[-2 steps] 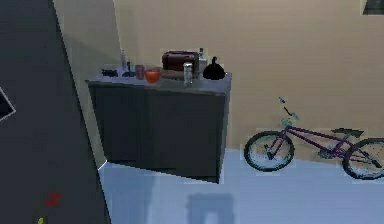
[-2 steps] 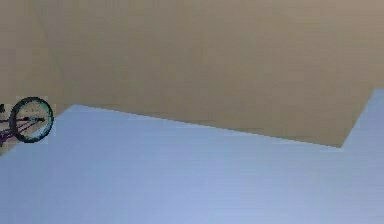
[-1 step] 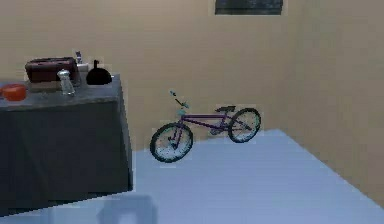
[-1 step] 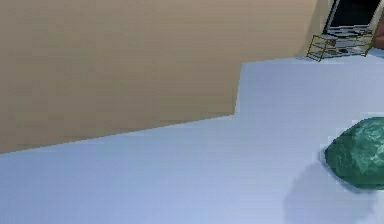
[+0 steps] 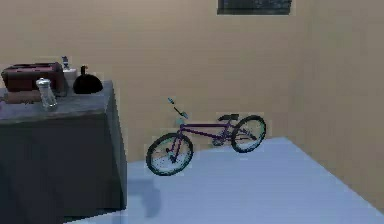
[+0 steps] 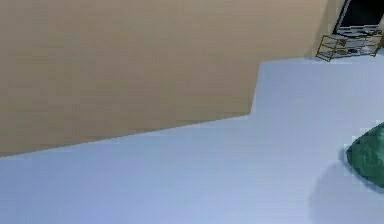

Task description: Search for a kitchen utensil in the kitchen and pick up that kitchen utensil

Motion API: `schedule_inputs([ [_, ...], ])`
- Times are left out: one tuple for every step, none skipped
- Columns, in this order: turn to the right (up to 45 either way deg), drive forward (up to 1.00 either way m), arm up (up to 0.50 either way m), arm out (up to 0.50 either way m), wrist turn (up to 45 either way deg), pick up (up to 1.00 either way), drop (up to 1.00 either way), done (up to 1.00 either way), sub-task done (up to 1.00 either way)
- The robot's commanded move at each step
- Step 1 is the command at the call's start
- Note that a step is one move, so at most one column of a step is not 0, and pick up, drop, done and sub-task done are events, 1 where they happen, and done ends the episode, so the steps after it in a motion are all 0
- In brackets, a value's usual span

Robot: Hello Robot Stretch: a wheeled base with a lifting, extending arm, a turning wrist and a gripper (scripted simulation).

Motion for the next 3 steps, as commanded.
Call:
schedule_inputs([
  [9.0,0.00,0.00,0.00,0.0,0.00,0.00,0.00,0.00],
  [0.0,0.90,0.00,0.00,0.0,0.00,0.00,0.00,0.00],
  [-45.0,0.00,0.00,0.00,0.0,0.00,0.00,0.00,0.00],
])
